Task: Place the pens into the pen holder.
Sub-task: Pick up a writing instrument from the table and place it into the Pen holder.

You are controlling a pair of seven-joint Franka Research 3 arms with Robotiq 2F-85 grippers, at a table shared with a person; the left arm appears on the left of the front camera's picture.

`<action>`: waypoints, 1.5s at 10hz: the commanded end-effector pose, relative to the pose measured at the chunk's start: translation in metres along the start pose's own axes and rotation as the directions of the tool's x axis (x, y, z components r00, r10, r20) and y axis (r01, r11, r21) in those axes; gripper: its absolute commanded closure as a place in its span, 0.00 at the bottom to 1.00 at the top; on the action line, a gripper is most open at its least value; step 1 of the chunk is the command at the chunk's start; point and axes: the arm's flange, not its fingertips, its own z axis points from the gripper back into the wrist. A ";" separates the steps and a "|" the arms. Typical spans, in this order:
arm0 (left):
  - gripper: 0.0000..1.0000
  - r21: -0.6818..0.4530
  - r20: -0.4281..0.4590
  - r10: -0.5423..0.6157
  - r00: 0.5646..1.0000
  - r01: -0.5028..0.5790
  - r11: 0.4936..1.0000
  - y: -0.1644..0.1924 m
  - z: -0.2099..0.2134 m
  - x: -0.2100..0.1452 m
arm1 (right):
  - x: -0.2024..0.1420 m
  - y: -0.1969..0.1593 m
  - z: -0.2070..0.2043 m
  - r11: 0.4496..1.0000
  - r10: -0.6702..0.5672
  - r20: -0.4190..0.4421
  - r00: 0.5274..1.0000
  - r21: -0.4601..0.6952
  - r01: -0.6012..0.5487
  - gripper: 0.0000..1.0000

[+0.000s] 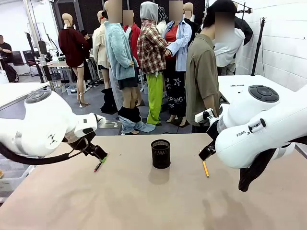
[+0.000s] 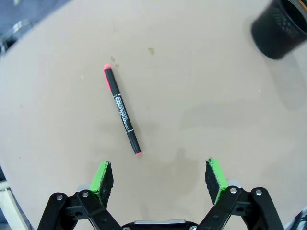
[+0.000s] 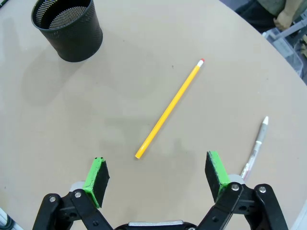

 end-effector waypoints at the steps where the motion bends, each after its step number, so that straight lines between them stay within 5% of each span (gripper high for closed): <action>1: 0.00 -0.051 -0.090 0.078 0.993 -0.083 0.995 0.036 -0.016 0.039 | 0.000 0.000 0.000 1.000 0.000 -0.001 1.000 0.001 0.000 0.00; 6: 0.00 0.038 -0.264 0.128 0.956 -0.122 0.992 0.049 -0.069 0.055 | 0.000 0.000 0.000 1.000 0.000 -0.001 1.000 0.001 0.000 0.00; 13: 0.00 0.098 -0.302 0.127 0.945 -0.101 0.990 0.048 -0.104 0.059 | 0.000 0.000 0.000 1.000 0.000 -0.001 1.000 0.001 0.000 0.00; 15: 0.31 0.099 -0.304 0.125 0.945 -0.099 0.990 0.047 -0.105 0.059 | 0.000 0.000 0.000 1.000 0.000 -0.001 1.000 0.001 0.000 0.00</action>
